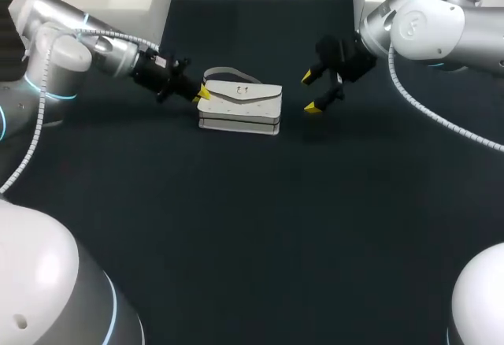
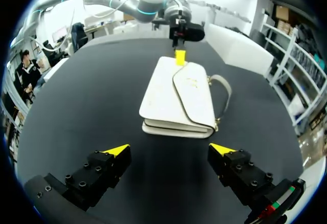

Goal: Pick up the bag, open it, inspect its contents, close it, and place it on the opposite side

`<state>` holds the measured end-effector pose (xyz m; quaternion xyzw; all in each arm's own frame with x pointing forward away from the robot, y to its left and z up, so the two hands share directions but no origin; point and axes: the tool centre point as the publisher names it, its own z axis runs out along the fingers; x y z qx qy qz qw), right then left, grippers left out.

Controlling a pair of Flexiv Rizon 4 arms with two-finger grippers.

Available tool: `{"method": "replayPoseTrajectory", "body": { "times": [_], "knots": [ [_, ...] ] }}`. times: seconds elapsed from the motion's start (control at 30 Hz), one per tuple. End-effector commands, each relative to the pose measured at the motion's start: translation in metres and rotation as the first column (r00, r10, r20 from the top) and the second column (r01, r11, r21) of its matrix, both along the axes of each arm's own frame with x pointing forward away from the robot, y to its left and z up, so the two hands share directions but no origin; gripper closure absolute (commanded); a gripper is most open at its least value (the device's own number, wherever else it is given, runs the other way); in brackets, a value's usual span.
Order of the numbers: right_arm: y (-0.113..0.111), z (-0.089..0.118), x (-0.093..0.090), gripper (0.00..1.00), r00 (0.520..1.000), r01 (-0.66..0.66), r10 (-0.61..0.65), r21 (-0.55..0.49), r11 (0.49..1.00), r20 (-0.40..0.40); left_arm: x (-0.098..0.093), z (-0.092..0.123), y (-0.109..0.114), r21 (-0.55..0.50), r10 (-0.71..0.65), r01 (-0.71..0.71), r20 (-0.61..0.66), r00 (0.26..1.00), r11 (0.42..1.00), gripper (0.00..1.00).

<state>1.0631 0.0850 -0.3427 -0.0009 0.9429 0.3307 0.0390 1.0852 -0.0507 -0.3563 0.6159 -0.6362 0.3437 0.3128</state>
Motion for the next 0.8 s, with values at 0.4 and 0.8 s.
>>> {"method": "replayPoseTrajectory", "body": {
  "times": [0.4, 0.8],
  "knots": [
    [0.0, 0.0, 0.001, 0.0, 1.0, -0.002, 0.002, 0.0, 1.0, -0.002, -0.006, -0.005, -0.014, -0.019, 0.058, -0.057, 0.038, 0.998, 0.998, 1.0],
    [0.0, 0.0, 0.001, 0.0, 1.0, -0.002, 0.002, 0.0, 1.0, -0.002, -0.009, 0.001, -0.019, -0.038, 0.068, -0.066, 0.04, 0.997, 0.997, 1.0]
  ]
}}
